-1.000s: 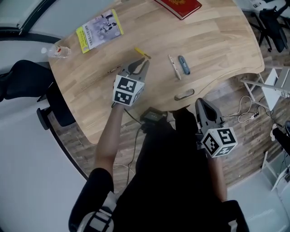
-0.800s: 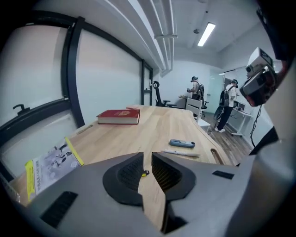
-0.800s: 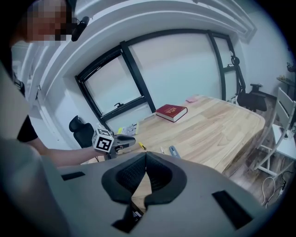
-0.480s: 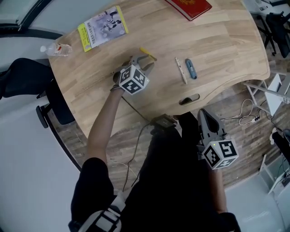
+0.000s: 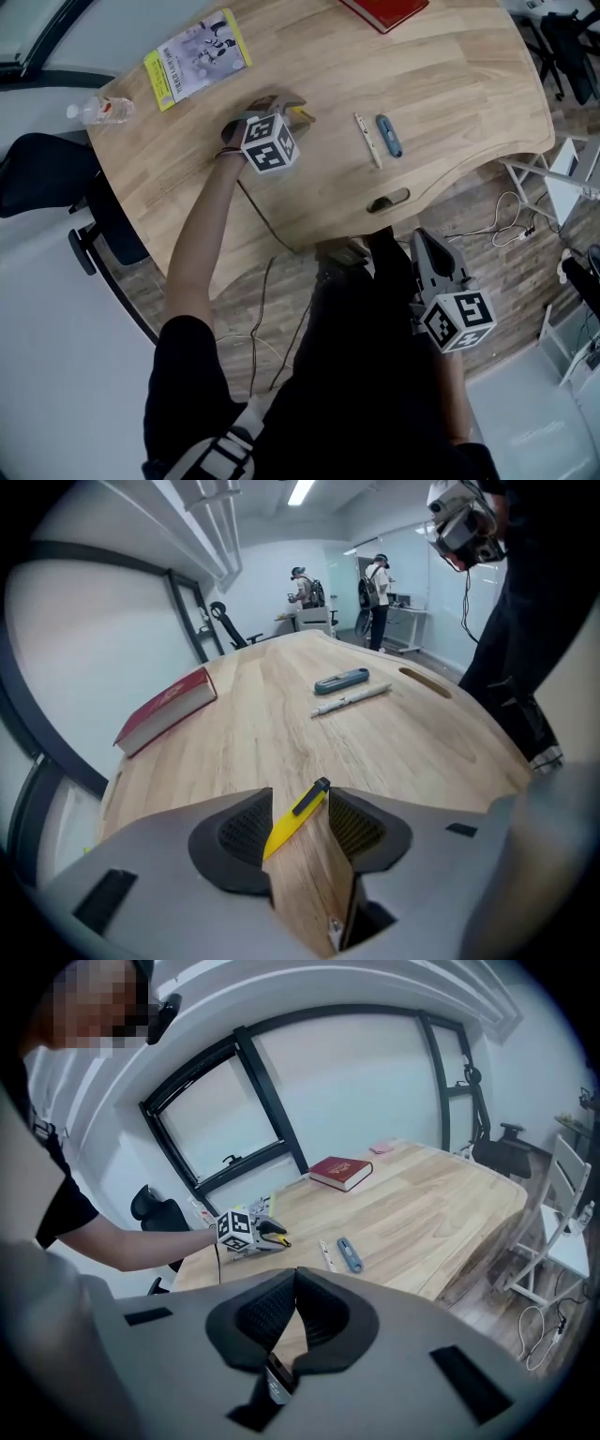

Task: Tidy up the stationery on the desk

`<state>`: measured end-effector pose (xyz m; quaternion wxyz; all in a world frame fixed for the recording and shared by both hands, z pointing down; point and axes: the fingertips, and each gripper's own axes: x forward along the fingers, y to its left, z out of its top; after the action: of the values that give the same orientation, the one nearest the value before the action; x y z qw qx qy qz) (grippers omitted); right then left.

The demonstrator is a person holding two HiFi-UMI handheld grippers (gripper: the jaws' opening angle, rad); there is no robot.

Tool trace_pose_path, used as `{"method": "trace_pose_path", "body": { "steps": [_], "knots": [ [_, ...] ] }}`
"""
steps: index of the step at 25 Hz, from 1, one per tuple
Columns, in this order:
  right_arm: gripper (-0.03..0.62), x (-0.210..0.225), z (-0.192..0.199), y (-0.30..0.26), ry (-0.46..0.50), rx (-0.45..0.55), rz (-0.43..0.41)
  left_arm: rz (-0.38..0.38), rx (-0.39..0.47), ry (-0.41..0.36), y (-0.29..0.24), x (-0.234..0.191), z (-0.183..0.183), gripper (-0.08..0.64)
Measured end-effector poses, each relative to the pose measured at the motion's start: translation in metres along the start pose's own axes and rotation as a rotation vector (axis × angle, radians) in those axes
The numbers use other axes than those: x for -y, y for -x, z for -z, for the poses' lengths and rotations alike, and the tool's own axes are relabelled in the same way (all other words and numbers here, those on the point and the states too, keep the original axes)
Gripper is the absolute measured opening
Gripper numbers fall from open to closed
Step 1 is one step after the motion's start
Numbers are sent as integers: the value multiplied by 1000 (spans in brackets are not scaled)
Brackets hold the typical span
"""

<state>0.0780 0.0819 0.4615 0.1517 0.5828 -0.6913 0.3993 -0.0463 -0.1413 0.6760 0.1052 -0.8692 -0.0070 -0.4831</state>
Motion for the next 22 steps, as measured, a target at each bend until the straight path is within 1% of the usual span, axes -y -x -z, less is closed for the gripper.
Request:
{"method": "trace_pose_path", "body": {
  "steps": [2,3,5,10,12,14,17,19,20,22],
  "knots": [
    [21,1,2,0,-6,-1,10,11,-14,-37,-5,0,1,193],
    [21,2,3,1,-9,-2,14,17,-16,-40,-7,0,1,193],
    [21,4,6,1,-15,-7,21,38,-18,-35,-8,0,1,184],
    [21,5,9,3,-33,-3,28,75,-33,-34,-9,9,0,127],
    [21,4,9,3,-35,0,25,78,-39,-32,-9,12,0,96],
    [21,2,9,2,-39,4,19,63,-49,-26,-9,12,0,89],
    [21,-2,9,2,-41,12,8,33,-79,5,-8,13,2,87],
    [21,-4,6,4,-35,22,4,-2,-90,43,-6,14,1,86],
    [21,-4,4,5,-31,28,3,-26,-86,76,-4,13,-1,86],
    [21,-5,-1,6,-26,42,-2,-71,-57,177,4,9,-9,86]
  ]
}}
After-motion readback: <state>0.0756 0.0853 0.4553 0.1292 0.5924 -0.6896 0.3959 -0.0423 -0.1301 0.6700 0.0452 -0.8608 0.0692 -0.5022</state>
